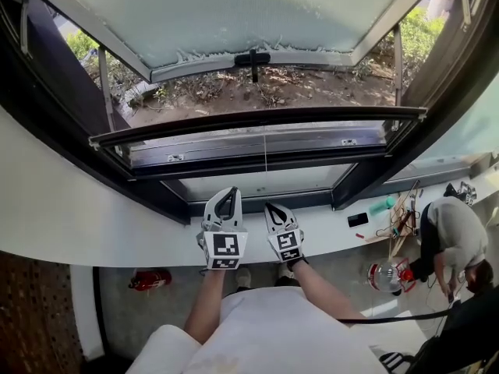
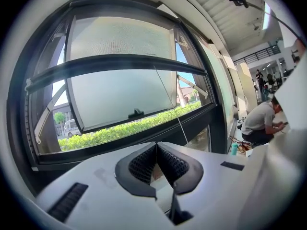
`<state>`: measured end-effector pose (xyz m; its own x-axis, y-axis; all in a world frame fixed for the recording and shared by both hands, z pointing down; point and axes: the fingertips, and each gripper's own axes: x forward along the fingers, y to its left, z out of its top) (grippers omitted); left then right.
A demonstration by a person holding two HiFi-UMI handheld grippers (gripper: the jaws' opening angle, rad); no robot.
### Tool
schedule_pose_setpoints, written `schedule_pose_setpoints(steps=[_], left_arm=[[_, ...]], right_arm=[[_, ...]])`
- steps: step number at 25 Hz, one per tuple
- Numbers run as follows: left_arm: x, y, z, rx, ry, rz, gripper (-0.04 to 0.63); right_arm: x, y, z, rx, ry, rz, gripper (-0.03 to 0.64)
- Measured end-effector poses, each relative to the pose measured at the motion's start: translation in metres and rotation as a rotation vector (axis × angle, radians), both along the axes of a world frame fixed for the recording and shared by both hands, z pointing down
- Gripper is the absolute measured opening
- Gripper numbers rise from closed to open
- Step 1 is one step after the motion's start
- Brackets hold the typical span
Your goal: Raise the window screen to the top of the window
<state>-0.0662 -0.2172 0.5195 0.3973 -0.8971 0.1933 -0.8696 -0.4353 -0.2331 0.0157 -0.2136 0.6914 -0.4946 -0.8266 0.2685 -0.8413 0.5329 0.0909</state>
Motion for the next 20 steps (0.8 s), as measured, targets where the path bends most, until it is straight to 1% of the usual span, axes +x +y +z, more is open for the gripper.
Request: schedule_pose_setpoints(steps=[4,11,20], left_arm=[[0.007,-0.002,-0.003,-0.004,0.051,0.013,0.006],[0.011,-0.005,-0.005,-0.01,0.099,0.017,0.006],[0.011,-0.007,-0.004,-0.021,0.129,0.011,0.005]], right_arm=[[0.0,-0.004,-0.012,0.028,-0.006,0.004,0.002],[0.004,-0.008,-0.022,0.049,-0.005,0.007,0.003],[0.006,-0.014,-0.047,0.109,-0.032,0.015,0.002]])
